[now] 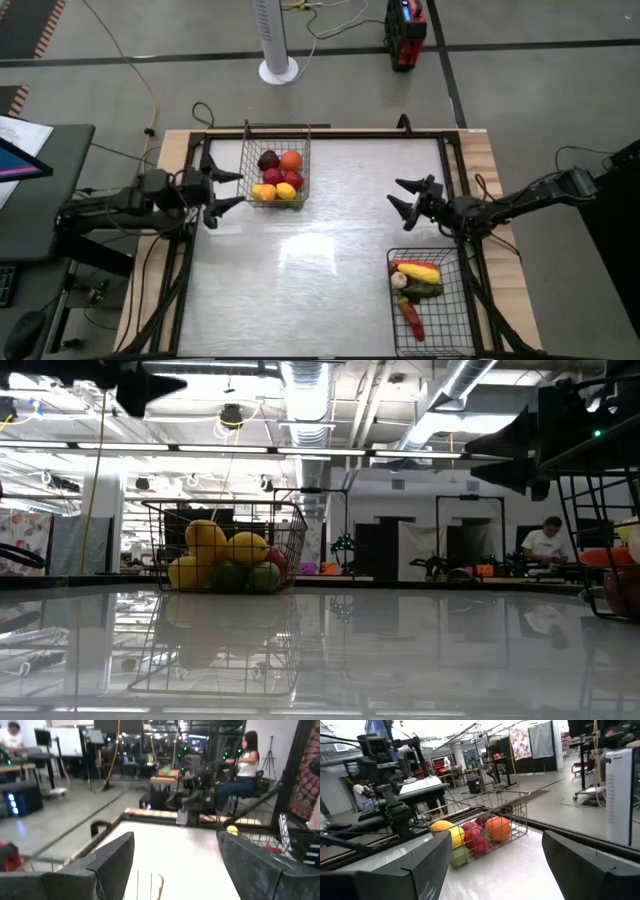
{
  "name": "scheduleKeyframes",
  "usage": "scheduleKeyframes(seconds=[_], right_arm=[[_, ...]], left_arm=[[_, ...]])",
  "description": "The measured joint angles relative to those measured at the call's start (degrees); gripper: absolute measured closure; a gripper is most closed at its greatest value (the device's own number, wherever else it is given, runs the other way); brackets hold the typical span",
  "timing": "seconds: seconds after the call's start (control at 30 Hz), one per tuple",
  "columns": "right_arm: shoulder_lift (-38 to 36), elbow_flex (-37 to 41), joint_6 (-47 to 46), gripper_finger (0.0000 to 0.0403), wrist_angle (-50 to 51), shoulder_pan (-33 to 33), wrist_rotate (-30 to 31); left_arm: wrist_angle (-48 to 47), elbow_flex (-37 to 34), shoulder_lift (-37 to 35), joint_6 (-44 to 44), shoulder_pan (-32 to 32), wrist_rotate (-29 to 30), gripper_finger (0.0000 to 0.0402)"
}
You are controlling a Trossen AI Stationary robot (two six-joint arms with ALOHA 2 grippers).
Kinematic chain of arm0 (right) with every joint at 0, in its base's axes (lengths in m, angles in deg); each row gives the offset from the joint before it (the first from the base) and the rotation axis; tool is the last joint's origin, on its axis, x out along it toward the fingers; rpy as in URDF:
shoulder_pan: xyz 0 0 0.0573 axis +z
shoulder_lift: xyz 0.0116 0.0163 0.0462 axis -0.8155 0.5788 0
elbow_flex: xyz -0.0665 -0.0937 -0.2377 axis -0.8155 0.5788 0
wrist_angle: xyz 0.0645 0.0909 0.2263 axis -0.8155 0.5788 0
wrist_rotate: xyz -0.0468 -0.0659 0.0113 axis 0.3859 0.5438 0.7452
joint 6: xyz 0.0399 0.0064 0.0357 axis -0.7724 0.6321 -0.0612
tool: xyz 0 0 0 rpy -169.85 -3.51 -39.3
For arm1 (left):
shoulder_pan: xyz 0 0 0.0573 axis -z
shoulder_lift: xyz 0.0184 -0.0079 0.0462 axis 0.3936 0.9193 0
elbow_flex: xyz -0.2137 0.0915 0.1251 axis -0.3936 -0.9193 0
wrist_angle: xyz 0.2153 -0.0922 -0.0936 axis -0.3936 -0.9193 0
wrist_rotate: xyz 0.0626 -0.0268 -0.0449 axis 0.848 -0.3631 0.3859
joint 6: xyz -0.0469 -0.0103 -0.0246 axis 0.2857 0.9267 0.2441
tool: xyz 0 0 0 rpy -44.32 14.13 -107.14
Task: Sort produce into baskets
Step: Return to Home Position
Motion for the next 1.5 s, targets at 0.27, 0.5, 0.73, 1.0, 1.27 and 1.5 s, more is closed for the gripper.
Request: scheduleKeyframes(seconds=[0.27,0.5,0.73,1.0,1.27,1.5], right_arm=[[0.3,0.02,-0.58,0.0065,0.84,1.47,-0.2],[0.18,0.04,-4.2,0.0065,5.22,1.24,-3.34],[-7.98,-0.24,-0.91,0.0065,8.52,-2.43,-16.61],[-25.56,-0.35,-3.59,0.0065,27.08,-4.64,-19.55],[-41.07,-0.51,-0.58,0.0065,40.45,-3.57,-19.48],[-38.02,-0.79,-3.79,0.0065,44.81,-2.75,-19.6]], left_arm=[[0.53,-9.53,-8.0,1.56,0.02,5.41,0.0123],[1.71,-14.66,-11.77,3.03,0.01,5.3,0.0123],[1.3,-14.85,-11.91,4.17,0.02,9.35,0.0123],[0.74,-14.83,-15.97,3.26,0.02,9.39,0.0123],[1.76,-18.9,-19.07,0.7,0.02,6.93,0.0123],[12.36,-26.02,-19.05,2.83,0.02,0.03,0.0123]])
